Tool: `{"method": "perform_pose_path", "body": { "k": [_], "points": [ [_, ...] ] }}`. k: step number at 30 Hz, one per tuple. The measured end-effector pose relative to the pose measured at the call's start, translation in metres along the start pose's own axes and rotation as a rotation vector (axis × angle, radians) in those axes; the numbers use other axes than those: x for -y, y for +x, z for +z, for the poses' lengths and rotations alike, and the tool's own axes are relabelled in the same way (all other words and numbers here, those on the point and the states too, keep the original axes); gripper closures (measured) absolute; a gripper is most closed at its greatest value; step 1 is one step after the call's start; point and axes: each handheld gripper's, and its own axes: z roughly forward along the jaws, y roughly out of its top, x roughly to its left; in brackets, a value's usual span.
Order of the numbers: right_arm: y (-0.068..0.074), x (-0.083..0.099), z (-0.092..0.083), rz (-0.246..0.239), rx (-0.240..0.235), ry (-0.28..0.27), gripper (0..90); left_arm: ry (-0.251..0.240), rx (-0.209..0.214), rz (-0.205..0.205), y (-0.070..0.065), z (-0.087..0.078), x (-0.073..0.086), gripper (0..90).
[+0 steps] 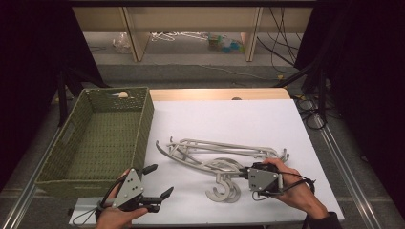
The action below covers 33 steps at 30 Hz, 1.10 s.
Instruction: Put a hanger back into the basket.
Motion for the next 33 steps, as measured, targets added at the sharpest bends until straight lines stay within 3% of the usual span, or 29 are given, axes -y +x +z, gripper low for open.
{"method": "perform_pose_path", "body": {
  "k": [1, 2, 4, 5, 6, 9, 10, 11, 12, 13, 14, 15, 18, 20, 21, 22, 23, 28, 29, 31, 33],
  "points": [
    [0.004, -0.002, 0.001, -0.015, -0.013, -0.013, 82.2, 0.007, -0.088, 0.051, 0.000, 0.001, -0.002, 17.6],
    [0.007, -0.005, 0.000, 0.015, -0.023, -0.006, 82.2, 0.007, -0.088, 0.051, 0.000, 0.001, -0.002, 17.6],
    [0.010, -0.008, 0.001, 0.002, -0.046, -0.008, 82.2, 0.012, -0.082, 0.054, -0.008, 0.004, -0.003, 17.7],
    [0.010, -0.008, 0.001, 0.002, -0.046, -0.008, 82.2, 0.025, -0.065, 0.059, -0.013, 0.007, -0.003, 17.7],
    [0.011, -0.011, 0.002, 0.000, -0.058, -0.013, 82.2, 0.035, 0.020, 0.081, -0.016, 0.012, -0.005, 18.1],
    [0.014, -0.015, 0.003, -0.009, -0.081, -0.020, 82.2, 0.042, 0.053, 0.105, -0.024, 0.021, -0.006, 19.6],
    [0.015, -0.016, 0.004, -0.006, -0.083, -0.022, 82.1, 0.052, 0.071, 0.247, -0.018, 0.026, -0.010, 20.4],
    [0.014, -0.016, 0.004, -0.016, -0.092, -0.023, 82.1, 0.063, 0.080, 0.314, -0.016, 0.030, -0.012, 22.1],
    [0.014, -0.017, 0.005, -0.033, -0.088, -0.030, 82.1, 0.084, 0.091, 0.327, -0.021, 0.036, -0.012, 24.5],
    [0.016, -0.018, 0.004, -0.012, -0.096, -0.027, 82.1, 0.084, 0.091, 0.327, -0.021, 0.036, -0.012, 27.5],
    [0.016, -0.018, 0.004, -0.012, -0.096, -0.027, 82.1, 0.101, 0.096, 0.215, -0.030, 0.039, -0.007, 27.5],
    [0.015, -0.018, 0.004, -0.024, -0.099, -0.031, 82.1, 0.119, 0.097, 0.284, -0.032, 0.045, -0.008, 31.4],
    [0.015, -0.019, 0.005, -0.029, -0.098, -0.037, 82.1, 0.143, 0.115, 0.297, -0.035, 0.051, -0.008, 32.5],
    [0.018, -0.021, 0.004, -0.003, -0.100, -0.031, 82.1, 0.178, 0.130, 0.344, -0.037, 0.057, -0.007, 33.3],
    [0.018, -0.021, 0.004, -0.003, -0.100, -0.031, 82.1, 0.178, 0.130, 0.344, -0.037, 0.057, -0.007, 36.0],
    [0.016, -0.022, 0.004, -0.042, -0.101, -0.032, 82.1, 0.197, 0.128, 0.375, -0.038, 0.061, -0.006, 38.0],
    [0.019, -0.022, 0.004, -0.014, -0.109, -0.032, 82.1, 0.195, 0.125, 0.388, -0.038, 0.062, -0.006, 39.0],
    [0.017, -0.025, 0.006, -0.057, -0.113, -0.053, 82.0, 0.204, 0.139, 0.430, -0.040, 0.066, -0.009, 50.5],
    [0.020, -0.025, 0.005, -0.018, -0.126, -0.035, 82.0, 0.214, 0.136, 0.452, -0.041, 0.066, -0.010, 50.5],
    [0.020, -0.026, 0.006, -0.035, -0.118, -0.045, 82.0, 0.246, 0.137, 0.533, -0.043, 0.068, -0.011, 57.8],
    [0.021, -0.026, 0.006, -0.028, -0.116, -0.035, 82.0, 0.266, 0.134, 0.586, -0.045, 0.068, -0.012, 63.9]
  ]
}}
